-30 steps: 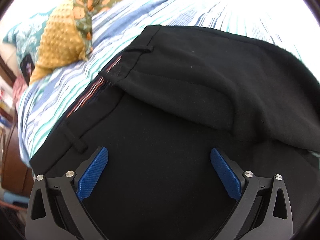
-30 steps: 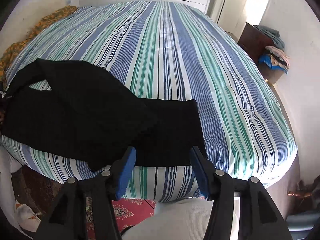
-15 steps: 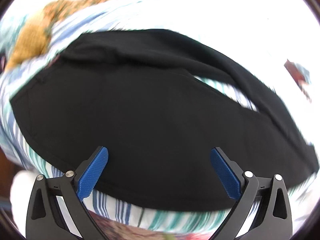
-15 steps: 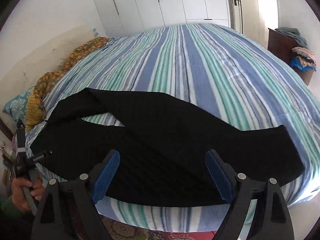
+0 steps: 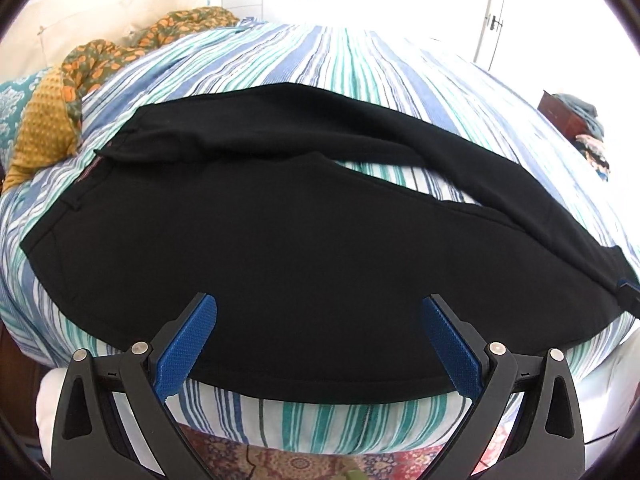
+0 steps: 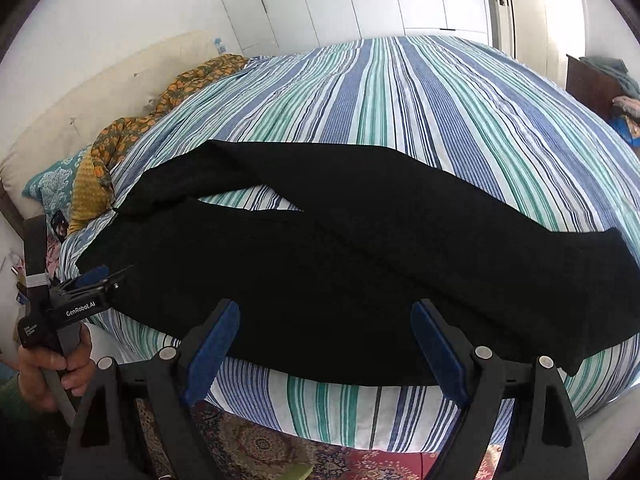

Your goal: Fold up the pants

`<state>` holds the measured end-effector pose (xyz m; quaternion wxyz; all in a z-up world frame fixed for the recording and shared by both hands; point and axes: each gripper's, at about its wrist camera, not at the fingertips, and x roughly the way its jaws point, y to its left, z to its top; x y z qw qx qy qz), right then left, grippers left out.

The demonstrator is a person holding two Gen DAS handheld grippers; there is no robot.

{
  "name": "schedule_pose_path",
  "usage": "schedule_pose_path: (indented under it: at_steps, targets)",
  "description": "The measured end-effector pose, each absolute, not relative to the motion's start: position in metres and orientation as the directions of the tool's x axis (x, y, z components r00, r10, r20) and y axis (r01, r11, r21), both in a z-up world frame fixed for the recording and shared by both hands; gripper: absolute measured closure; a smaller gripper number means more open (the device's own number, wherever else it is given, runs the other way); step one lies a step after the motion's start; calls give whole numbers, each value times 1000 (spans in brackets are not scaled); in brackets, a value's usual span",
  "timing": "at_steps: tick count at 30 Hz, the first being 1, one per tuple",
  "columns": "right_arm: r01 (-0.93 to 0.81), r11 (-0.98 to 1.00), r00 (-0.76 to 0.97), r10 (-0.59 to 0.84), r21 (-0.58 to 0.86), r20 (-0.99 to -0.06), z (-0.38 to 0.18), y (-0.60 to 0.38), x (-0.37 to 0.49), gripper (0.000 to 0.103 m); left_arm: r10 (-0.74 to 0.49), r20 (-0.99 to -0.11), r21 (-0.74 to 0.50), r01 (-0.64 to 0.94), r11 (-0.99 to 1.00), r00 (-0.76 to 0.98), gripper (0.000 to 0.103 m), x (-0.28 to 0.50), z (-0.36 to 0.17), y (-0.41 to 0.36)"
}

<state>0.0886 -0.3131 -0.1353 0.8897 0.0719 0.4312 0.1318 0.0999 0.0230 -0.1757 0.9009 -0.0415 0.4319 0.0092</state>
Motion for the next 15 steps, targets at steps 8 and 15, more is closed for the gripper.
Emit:
schedule_pose_path:
  at_steps: [8, 15]
  targets:
    - [-115, 946, 614, 308, 304, -727, -140, -330, 90, 16, 4, -782, -33, -48, 998, 624, 1, 96, -175, 21]
    - [-119, 942, 628, 316, 313, -711, -138, -328, 91, 16, 3, -767, -21, -30, 999, 642, 1, 92, -163, 17]
